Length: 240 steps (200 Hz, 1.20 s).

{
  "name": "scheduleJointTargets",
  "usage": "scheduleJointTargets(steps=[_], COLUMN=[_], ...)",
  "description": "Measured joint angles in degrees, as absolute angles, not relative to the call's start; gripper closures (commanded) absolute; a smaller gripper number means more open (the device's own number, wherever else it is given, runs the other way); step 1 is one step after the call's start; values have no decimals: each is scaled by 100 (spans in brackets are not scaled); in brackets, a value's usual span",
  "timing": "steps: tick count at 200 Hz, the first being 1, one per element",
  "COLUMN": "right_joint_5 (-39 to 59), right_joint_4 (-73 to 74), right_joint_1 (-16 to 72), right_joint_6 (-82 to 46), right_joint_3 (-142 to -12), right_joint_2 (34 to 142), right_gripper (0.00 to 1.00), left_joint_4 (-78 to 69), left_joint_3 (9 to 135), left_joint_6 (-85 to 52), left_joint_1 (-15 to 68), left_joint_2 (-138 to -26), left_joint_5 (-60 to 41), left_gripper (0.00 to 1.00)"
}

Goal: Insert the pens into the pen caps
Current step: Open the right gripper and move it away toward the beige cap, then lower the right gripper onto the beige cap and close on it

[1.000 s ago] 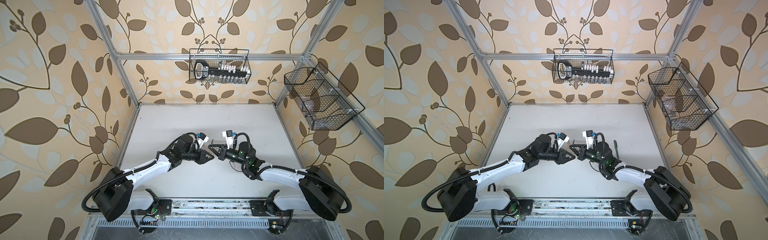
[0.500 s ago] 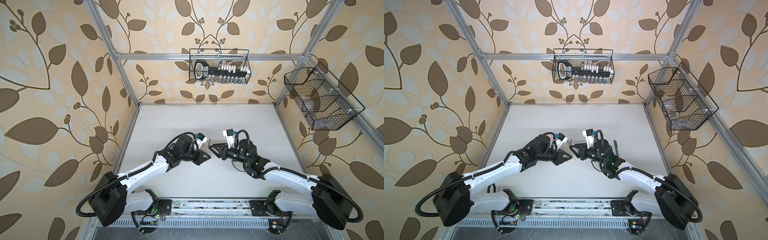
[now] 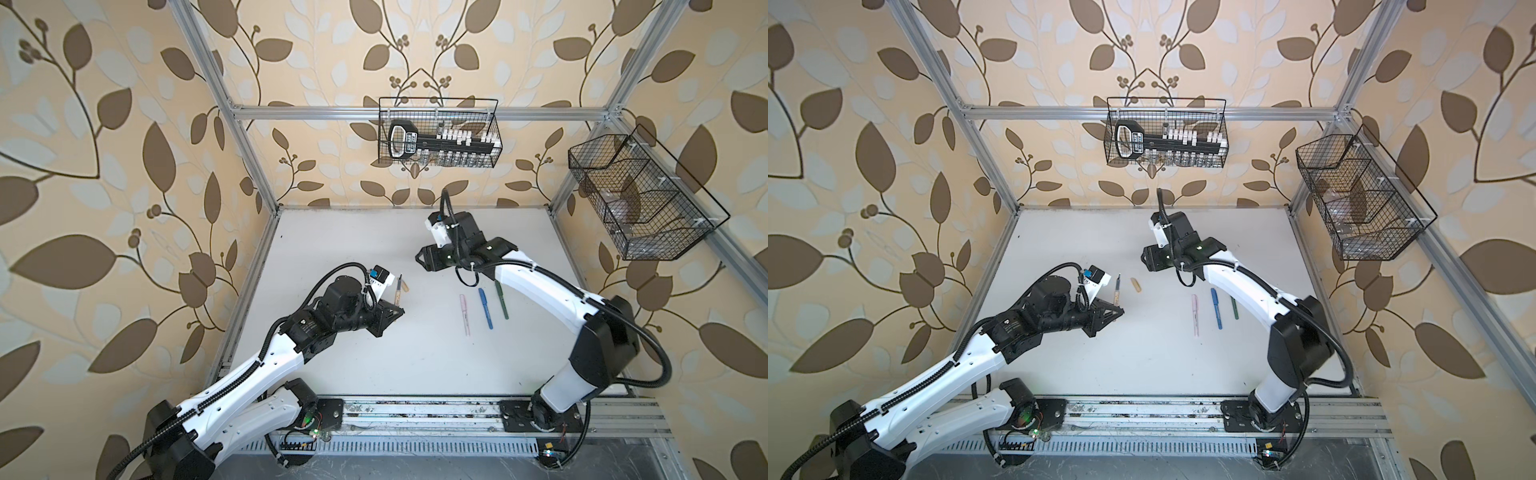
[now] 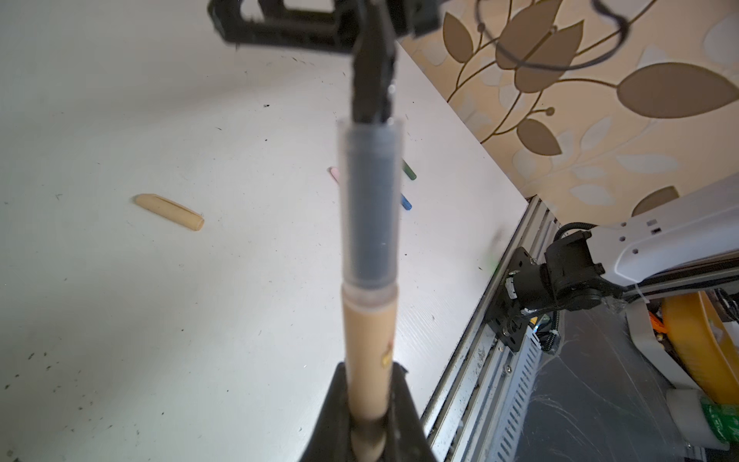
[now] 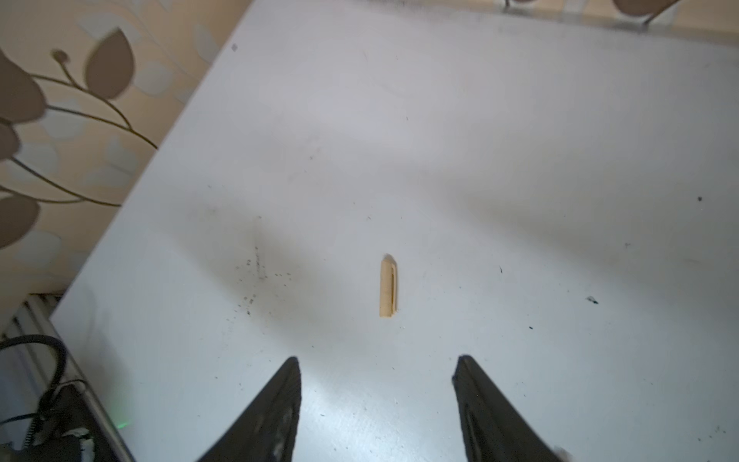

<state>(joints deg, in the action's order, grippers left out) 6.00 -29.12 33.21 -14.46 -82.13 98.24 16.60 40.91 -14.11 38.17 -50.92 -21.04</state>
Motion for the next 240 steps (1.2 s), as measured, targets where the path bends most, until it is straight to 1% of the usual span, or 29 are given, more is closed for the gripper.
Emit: scheduleJointTargets(steps=[35,59,87,121,167,240], right_joint_5=[480,467,436,381,270,91], right_joint_4=[-3505,-3592,-3627,-3632,-3741,-4025], right_joint_1=[3505,3647,3752,3804,3815,3870], right_joint_6=[-1216,-1164,-1164,-1173,-1166,-1083], right_joint_3=[-8879,-9153,-9400,-9867,-10398,-10680], right_joint_2=[11008,11498,11872,12355,12934,13277], right_gripper=[40,41,43,47,51,61], left_joint_4=[1763,1800,1780,1776,1776,1741], left_joint_3=[3992,3913,3826,3774,3708,3625], left_joint_6=[-1347,-1315,-1256,-1229,-1229,-1229], left_joint_1=[3817,3817,3817,3817,3820,3820], left_joint_2=[-5085,-5092,-5085,-5033,-4814,-4794], left_joint_5=[-2036,-2029,-2029,-2029,-1994,-1900], left_gripper=[100,100,100,100,100,100])
